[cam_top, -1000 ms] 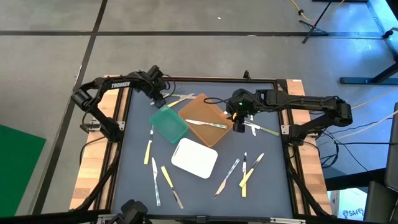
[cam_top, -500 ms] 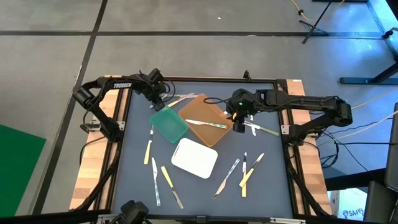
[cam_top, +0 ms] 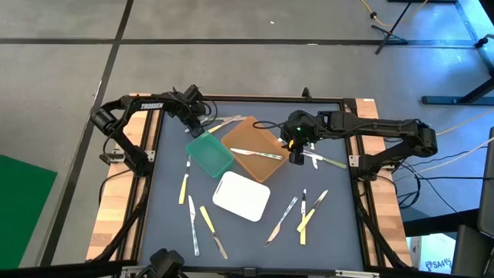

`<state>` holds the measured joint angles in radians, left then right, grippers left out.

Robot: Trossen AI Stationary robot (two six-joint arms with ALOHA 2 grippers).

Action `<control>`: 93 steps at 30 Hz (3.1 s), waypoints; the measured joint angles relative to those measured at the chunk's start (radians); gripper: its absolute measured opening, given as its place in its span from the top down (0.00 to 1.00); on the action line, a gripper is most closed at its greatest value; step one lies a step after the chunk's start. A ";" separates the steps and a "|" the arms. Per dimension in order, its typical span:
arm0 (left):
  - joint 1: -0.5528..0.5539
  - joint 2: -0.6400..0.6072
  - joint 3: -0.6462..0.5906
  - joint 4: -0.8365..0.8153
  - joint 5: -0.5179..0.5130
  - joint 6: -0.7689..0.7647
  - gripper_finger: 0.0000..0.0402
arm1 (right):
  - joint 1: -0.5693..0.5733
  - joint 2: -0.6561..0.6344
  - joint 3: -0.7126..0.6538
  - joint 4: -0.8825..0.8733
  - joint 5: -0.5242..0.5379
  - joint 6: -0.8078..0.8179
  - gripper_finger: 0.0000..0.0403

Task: Sort silverware by color (type)
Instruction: Put the blue table knife into the orange bin

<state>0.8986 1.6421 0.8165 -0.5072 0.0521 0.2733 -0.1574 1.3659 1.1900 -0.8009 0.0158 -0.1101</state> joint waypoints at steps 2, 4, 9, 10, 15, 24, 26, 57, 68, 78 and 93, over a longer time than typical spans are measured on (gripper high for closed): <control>0.000 0.000 0.000 0.000 0.000 0.000 0.90 | 0.000 0.000 0.000 0.000 0.000 0.000 0.66; 0.000 0.000 0.000 0.000 0.000 0.000 0.90 | 0.000 0.000 0.000 0.000 0.000 0.000 0.66; 0.000 0.001 0.000 0.000 0.000 0.000 0.91 | 0.000 0.000 0.000 0.000 0.000 0.000 0.66; 0.000 0.000 0.000 0.000 0.000 0.000 0.91 | 0.000 0.000 0.000 0.000 0.000 0.000 0.66; 0.000 -0.012 -0.002 0.000 0.010 0.000 0.91 | 0.000 0.000 0.000 0.000 0.000 0.000 0.66; 0.000 -0.080 -0.005 0.002 0.021 -0.028 0.92 | 0.000 0.000 0.000 0.008 0.000 0.000 0.66; 0.000 -0.092 -0.004 0.002 0.027 -0.034 0.92 | 0.000 0.000 0.000 0.031 0.000 0.000 0.66; -0.065 -0.135 -0.001 0.540 0.383 -0.373 0.92 | 0.000 0.000 0.000 0.301 0.248 0.028 0.66; -0.221 -0.135 -0.001 0.858 0.384 -0.477 0.92 | 0.000 0.000 0.000 0.511 0.317 0.028 0.66; -0.351 -0.135 -0.001 1.098 0.379 -0.484 0.92 | 0.000 0.000 0.000 0.599 0.316 0.027 0.66; -0.502 -0.136 0.000 1.349 0.380 -0.374 0.92 | 0.000 0.000 0.000 0.716 0.113 0.000 0.66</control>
<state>0.3963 1.5063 0.8162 0.8413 0.4317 -0.1004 -0.1577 1.3663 1.1896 -0.0849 0.1285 -0.1101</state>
